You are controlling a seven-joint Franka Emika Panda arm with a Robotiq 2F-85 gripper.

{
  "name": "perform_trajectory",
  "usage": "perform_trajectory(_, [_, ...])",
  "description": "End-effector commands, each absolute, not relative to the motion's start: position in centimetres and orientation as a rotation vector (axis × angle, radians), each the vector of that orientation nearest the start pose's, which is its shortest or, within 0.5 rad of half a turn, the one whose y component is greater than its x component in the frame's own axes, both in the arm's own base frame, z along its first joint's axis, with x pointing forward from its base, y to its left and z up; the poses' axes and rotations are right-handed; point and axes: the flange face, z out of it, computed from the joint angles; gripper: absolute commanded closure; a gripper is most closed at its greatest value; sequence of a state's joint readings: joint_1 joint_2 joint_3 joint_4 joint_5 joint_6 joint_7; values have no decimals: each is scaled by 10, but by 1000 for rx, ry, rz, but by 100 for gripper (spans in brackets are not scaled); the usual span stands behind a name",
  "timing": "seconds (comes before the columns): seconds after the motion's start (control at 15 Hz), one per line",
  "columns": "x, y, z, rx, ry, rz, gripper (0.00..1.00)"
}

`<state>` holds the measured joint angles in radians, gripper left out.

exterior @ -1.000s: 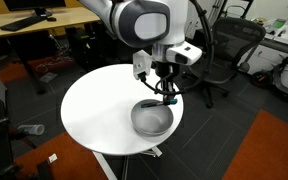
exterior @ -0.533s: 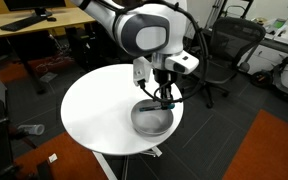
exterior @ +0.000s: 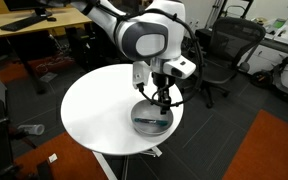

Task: Put the marker in the bowl

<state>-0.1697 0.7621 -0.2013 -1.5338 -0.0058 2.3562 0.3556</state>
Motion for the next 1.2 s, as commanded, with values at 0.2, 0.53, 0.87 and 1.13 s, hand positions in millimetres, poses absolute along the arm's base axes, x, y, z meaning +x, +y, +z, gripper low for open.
perform_trajectory(0.2, [679,-203,256,-3061,920,-118,0])
perform_trajectory(0.53, [671,-176,296,-3059,839,-123,0])
perform_trajectory(0.87, [655,-154,322,-3079,759,-3,0])
perform_trajectory(1.13, [662,-152,320,-3083,779,10,0])
